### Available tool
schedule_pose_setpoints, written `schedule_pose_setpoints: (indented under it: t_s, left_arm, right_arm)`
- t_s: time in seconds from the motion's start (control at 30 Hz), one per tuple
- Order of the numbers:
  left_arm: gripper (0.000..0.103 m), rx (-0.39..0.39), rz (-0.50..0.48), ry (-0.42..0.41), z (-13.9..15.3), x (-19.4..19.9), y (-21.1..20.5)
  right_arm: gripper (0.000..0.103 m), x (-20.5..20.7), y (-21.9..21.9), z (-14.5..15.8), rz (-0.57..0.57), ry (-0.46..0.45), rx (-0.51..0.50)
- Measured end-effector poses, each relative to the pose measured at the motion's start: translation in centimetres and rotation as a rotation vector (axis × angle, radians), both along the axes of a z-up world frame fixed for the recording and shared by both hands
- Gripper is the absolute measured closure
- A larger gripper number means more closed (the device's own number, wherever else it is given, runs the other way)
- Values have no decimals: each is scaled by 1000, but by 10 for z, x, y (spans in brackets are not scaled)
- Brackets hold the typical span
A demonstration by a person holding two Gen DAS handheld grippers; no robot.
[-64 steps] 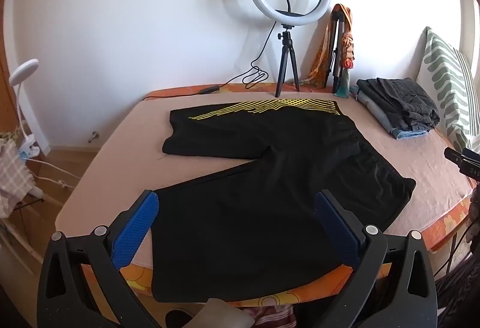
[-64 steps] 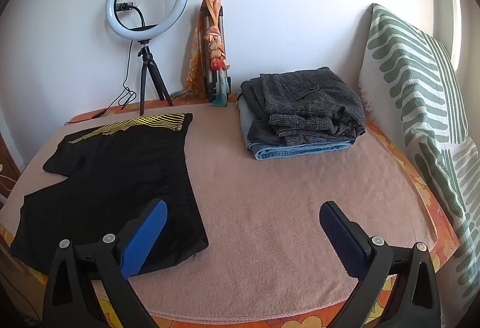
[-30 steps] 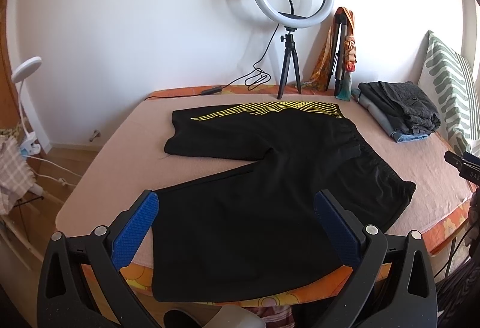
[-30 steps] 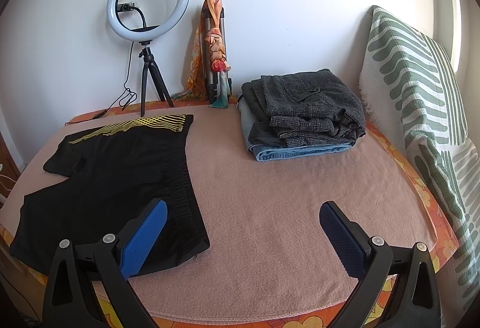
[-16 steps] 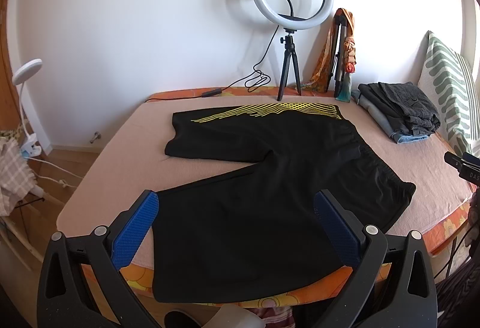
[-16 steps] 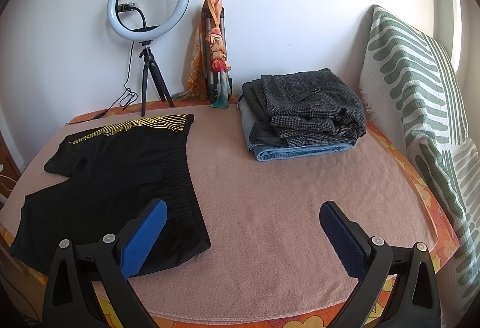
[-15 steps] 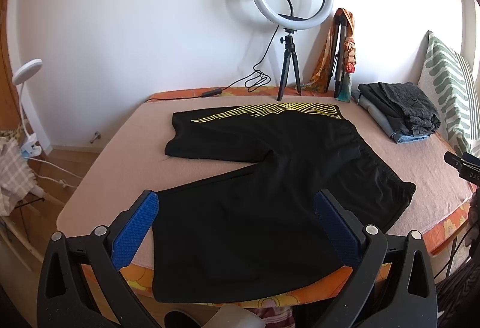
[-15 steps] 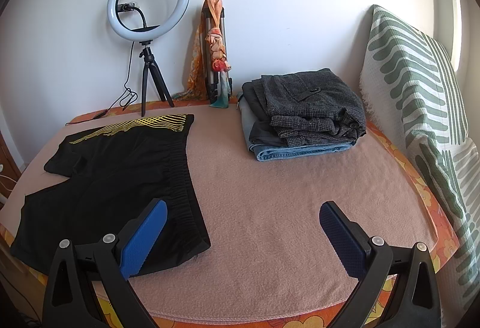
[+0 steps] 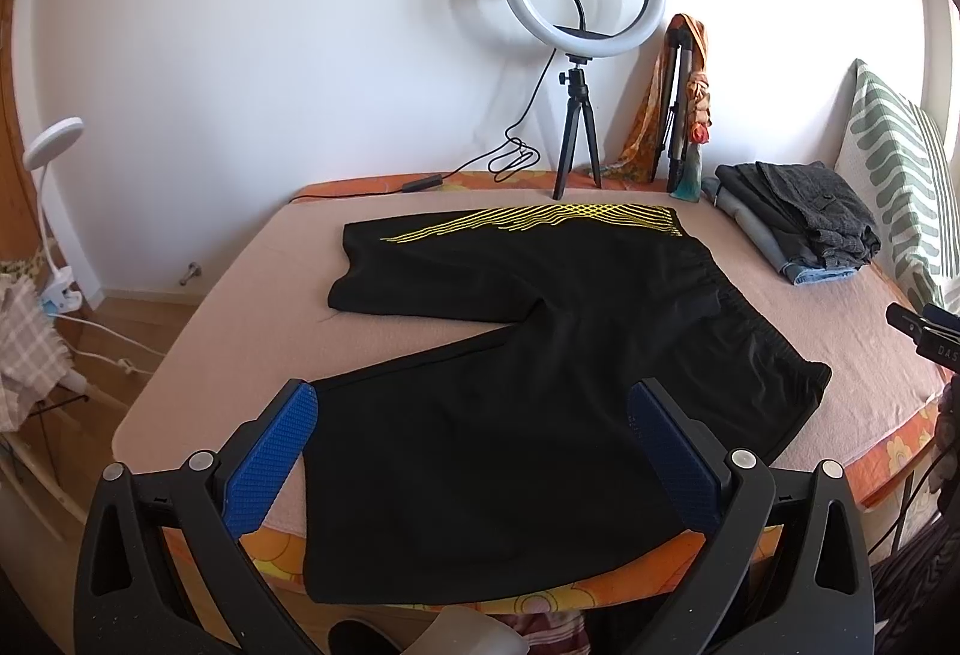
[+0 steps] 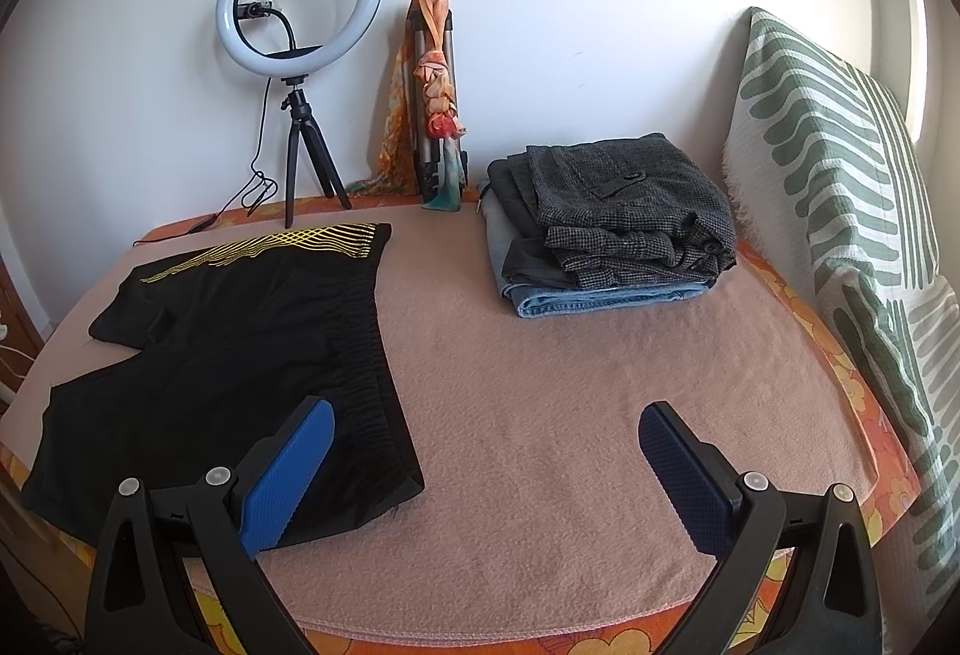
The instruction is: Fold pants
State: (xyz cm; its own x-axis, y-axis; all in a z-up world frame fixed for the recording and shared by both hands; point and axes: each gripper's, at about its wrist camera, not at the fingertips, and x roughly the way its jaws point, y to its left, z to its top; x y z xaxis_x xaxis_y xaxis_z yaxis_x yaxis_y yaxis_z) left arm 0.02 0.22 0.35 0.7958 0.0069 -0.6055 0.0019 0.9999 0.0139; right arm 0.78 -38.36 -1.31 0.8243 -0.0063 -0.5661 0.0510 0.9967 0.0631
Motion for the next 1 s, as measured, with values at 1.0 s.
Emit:
schedule_pose_setpoints:
  t_s: [1.0]
  left_arm:
    - [0,9,-51,58,-11,1,-1]
  right_arm:
    - [0,-3,2,5,20,-22,16]
